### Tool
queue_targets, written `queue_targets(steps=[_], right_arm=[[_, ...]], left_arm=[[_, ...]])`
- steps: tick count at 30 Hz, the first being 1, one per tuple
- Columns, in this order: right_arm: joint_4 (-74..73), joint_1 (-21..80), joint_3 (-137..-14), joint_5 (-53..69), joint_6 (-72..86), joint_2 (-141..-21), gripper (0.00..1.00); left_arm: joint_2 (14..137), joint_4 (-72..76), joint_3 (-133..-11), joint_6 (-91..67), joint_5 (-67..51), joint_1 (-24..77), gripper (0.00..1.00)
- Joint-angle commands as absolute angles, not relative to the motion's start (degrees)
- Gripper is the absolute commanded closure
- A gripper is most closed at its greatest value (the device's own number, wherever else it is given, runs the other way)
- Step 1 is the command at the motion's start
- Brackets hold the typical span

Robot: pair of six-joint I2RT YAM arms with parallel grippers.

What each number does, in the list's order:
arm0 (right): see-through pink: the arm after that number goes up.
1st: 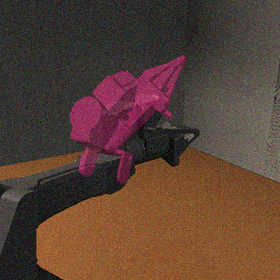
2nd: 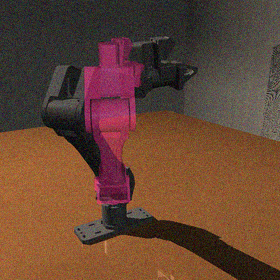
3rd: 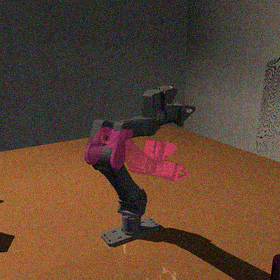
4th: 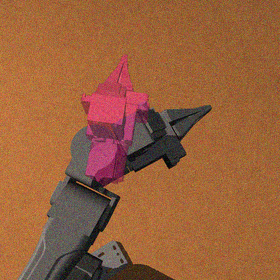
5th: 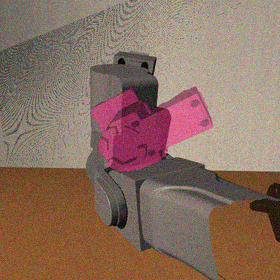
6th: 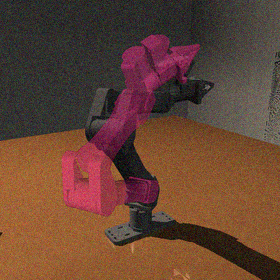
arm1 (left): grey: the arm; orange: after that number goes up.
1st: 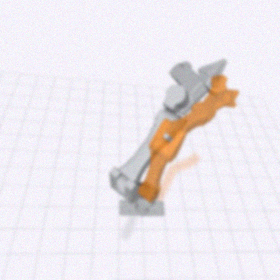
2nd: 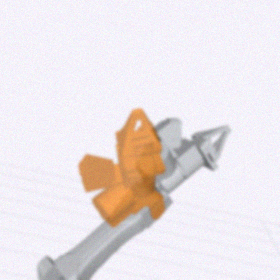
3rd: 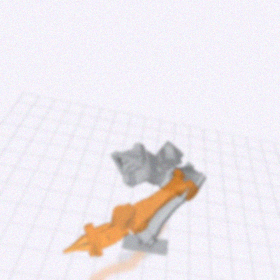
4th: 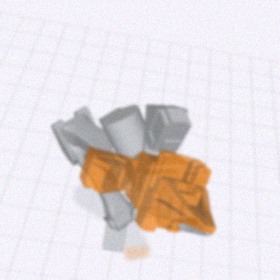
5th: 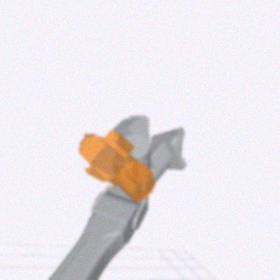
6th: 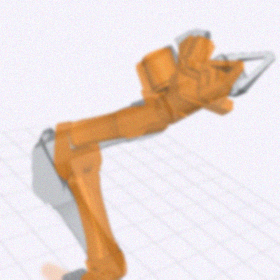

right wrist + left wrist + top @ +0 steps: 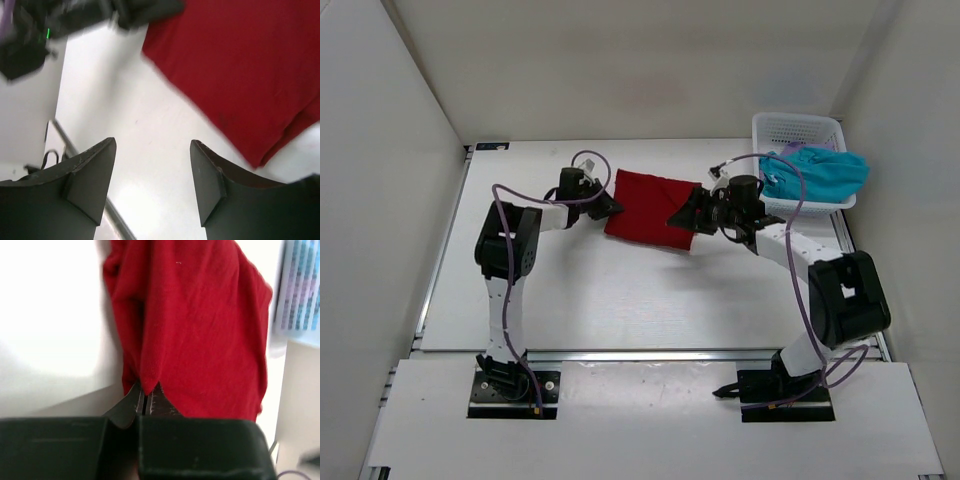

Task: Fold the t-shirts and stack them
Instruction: Put the neatly folded tshirt into the corner of the board with the left arm

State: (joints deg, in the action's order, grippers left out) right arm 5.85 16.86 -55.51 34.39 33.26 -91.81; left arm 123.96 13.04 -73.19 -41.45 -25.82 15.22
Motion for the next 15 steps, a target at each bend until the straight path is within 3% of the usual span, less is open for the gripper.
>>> queue_targets(steps=[1,9,15], right_arm=[[13.97,18.54,-50.12,36.65,34.90,-85.45,0.41],[15.73,25.04,-42.28,39.64,35.16,-82.09,0.42],[17.85,27.60,-39.99,42.89,36.56,-83.58,0.42]], left_arm=[[124.71,8.73,-82.24,-41.32,-23.21,14.51,1.00],[120.69,5.80,-85.08,-42.45,-22.24,-3.57,1.00],[114.26,14.94,-70.94,-49.20,-17.42,-16.51,1.00]])
